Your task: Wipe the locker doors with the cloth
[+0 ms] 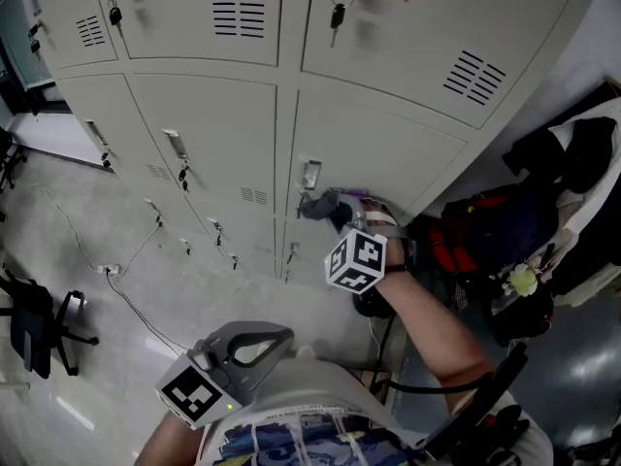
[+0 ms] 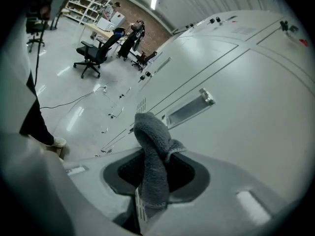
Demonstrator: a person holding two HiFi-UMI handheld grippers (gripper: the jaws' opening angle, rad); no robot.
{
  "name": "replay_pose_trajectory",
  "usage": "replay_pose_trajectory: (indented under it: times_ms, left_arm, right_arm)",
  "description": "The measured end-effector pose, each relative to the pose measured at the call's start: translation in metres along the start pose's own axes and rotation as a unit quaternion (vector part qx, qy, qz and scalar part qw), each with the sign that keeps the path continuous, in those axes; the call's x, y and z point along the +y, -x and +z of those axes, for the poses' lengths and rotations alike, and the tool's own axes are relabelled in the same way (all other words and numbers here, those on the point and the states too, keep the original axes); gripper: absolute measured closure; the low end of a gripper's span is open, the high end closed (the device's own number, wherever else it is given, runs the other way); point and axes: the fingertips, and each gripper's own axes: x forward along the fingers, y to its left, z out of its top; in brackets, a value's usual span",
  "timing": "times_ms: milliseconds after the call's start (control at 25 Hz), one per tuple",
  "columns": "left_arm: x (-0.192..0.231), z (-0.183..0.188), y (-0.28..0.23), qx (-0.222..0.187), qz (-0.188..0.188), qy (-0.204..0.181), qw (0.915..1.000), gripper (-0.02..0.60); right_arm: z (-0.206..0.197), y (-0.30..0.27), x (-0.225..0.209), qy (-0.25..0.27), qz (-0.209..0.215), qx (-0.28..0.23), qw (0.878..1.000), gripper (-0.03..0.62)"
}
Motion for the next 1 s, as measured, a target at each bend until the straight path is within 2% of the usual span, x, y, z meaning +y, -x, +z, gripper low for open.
replay_pose_trajectory:
  times_ms: [320, 720, 880, 1000]
  left_arm:
    - [0.000, -0.003, 0.003, 0.006, 0.010, 0.004, 0.9999, 0.578]
    - [0.001, -0.005, 0.003, 0.014, 0.014, 0.011, 0.9997, 0.578]
    - [0.003, -0.004, 0.003, 0.011, 0.011, 0.008, 0.9998, 0.578]
    - [0.004, -0.002, 0.002, 0.005, 0.008, 0.006, 0.9999, 0.578]
  right_arm:
    - [-0.029, -0.052, 0.065, -0.007, 0.051, 0.027, 0.998, 0.482]
    - [-0.062, -0.089, 0.114, -0.021, 0.115, 0.062, 0.991, 0.482]
    - [-0.065, -0.081, 0.116, -0.030, 0.141, 0.072, 0.987, 0.482]
    - [-0.042, -0.044, 0.091, -0.030, 0.138, 0.055, 0.989, 0.482]
